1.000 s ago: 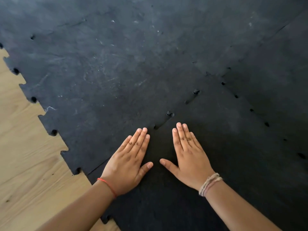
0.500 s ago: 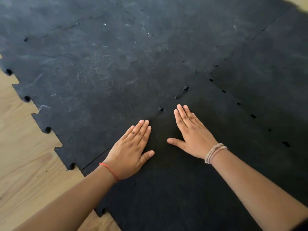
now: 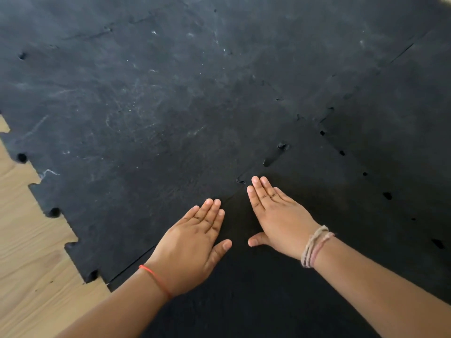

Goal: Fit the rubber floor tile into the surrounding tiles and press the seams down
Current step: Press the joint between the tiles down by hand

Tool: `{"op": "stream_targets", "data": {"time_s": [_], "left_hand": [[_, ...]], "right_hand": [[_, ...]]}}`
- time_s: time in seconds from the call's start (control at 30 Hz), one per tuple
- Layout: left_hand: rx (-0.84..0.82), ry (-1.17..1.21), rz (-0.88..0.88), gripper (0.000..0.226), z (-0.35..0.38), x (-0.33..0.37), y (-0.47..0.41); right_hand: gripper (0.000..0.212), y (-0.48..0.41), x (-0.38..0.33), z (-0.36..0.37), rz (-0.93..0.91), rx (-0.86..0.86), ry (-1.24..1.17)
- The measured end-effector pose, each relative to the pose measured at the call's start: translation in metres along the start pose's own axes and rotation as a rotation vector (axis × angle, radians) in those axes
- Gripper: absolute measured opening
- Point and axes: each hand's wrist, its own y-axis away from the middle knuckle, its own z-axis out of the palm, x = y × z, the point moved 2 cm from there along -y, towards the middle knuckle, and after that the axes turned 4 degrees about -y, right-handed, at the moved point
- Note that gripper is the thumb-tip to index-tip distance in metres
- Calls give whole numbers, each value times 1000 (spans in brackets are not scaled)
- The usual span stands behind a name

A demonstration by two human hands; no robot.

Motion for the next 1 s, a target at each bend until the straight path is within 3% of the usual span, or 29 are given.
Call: {"op": "stream_targets", "data": {"time_s": [0.13,0.2,0.27,0.37,0.47,0.63,0.83,1.0], "left_hand": [[-8,-63,-15,72,2,2,6],[-8,-76,-48,73,6,8,11],[7,-57,-127,72,10,14,19],[35,-2,-241,68,13,20,46],[30,6,-286,65,14,22,63],[32,-20,-266,63,18,21,58],[16,-10,-219,64,17,14,46],[21,-60,-174,65,9,11,33]], "right_hand": [[98,4,5,3,-18,48,-77],[89,11,8,18,-21,216,-182],[84,19,7,41,93,441,-211],[86,27,6,66,258,503,-293],[87,24,10,68,273,601,-255],[83,4,10,50,146,513,-192],[101,11,15,33,97,394,-176],[61,9,-32,34,-141,547,-117]]}}
